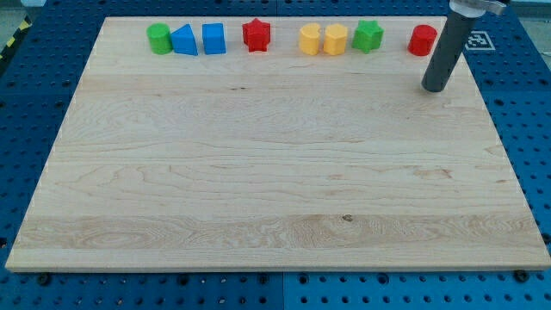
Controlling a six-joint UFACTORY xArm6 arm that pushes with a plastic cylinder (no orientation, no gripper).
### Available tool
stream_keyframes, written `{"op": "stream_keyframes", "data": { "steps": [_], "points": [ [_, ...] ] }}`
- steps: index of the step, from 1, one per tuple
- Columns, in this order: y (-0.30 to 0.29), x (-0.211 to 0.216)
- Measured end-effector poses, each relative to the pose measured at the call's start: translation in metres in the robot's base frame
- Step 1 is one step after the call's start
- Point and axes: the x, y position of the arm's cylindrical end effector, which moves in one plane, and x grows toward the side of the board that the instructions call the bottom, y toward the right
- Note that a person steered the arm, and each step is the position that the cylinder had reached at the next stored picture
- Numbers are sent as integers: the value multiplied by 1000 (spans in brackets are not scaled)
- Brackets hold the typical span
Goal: Move your arm closer to the red circle
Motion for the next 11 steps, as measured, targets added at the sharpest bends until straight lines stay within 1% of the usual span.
{"op": "stream_keyframes", "data": {
  "steps": [3,5,7,9,11],
  "points": [
    [0,0],
    [20,-34],
    [41,-53],
    [41,-61],
    [43,-94]
  ]
}}
